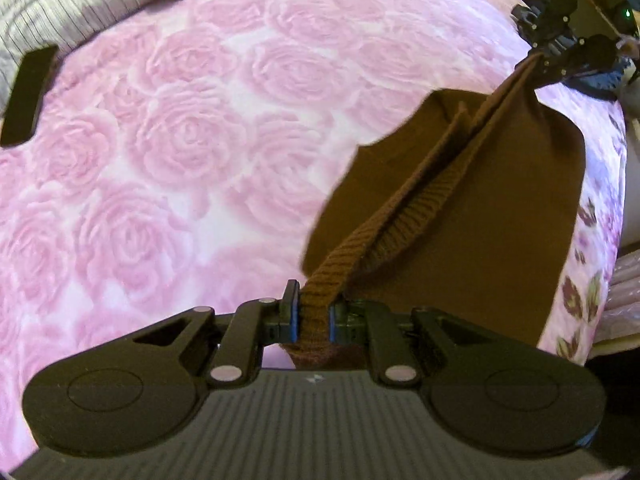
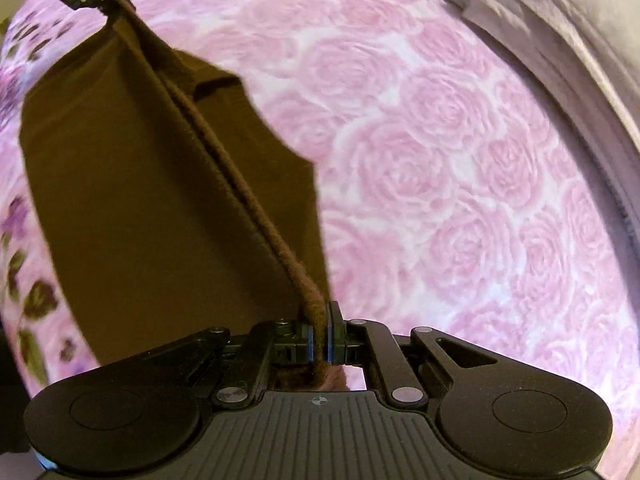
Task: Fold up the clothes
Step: 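Lift the cardigan by the hem with both grippers and lay it down folded, then open both grippers and release the folded cardigan onto the bed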
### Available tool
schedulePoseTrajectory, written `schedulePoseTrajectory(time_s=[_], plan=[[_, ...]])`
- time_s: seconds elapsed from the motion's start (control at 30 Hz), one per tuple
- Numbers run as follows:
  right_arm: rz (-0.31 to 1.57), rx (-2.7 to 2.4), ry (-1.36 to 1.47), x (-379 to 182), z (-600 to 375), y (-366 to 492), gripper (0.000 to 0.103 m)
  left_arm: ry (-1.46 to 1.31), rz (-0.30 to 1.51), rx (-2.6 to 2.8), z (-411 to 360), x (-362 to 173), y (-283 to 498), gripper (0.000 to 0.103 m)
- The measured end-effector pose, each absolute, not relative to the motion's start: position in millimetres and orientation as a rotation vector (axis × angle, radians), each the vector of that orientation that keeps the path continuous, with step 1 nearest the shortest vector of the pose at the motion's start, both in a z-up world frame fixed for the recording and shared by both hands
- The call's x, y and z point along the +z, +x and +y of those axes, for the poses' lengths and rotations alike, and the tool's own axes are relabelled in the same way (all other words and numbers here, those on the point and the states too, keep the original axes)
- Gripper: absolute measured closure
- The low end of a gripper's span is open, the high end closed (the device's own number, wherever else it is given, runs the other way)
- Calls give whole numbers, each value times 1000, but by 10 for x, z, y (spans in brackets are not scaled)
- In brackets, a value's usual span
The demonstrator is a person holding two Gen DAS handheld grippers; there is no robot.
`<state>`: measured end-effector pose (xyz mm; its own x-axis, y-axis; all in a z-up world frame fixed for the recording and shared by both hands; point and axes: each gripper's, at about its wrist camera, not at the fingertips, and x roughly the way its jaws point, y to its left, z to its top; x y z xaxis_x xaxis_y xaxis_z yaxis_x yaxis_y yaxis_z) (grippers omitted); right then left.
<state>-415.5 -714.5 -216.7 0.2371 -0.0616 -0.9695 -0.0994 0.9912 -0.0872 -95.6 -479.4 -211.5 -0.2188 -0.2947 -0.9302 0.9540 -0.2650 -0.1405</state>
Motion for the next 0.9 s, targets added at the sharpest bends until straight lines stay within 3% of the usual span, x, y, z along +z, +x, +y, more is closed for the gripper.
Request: schedulePoseTrajectory(time_s=[0.2, 0.33, 0.37, 0.4, 0.47, 0.63, 0.77, 0.9], plan=[[1380, 7, -64, -2478, -7525, -3900, 99, 1069, 1036, -1671, -5258, -2542, -818, 91], [1377, -40, 43, -2722, -7686, -3865, 99, 1065, 1083, -1634, -5364, -2727, -751, 80], [1374, -67, 69, -2761, -7727, -3864, 95, 1048, 1091, -1615, -5375, -2732, -708, 78], [1370, -98, 91, -2797, -7764, -3863, 66, 1032, 1097, -1594, -5370, -2715, -660, 78], [1348, -199, 109, -2741, -7817, -3935, 31, 1005, 1102, -1552, -5344, -2661, -560, 76], [1266, -436, 263, -2409, -7849, -4311, 31, 961, 1055, -1487, -5159, -2387, -433, 79], [1127, -526, 494, -2112, -7496, -4771, 31, 869, 1074, -1520, -4729, -2125, -630, 67], [1055, -563, 697, -2068, -6934, -5188, 31, 851, 1118, -1592, -4248, -2089, -1063, 66]])
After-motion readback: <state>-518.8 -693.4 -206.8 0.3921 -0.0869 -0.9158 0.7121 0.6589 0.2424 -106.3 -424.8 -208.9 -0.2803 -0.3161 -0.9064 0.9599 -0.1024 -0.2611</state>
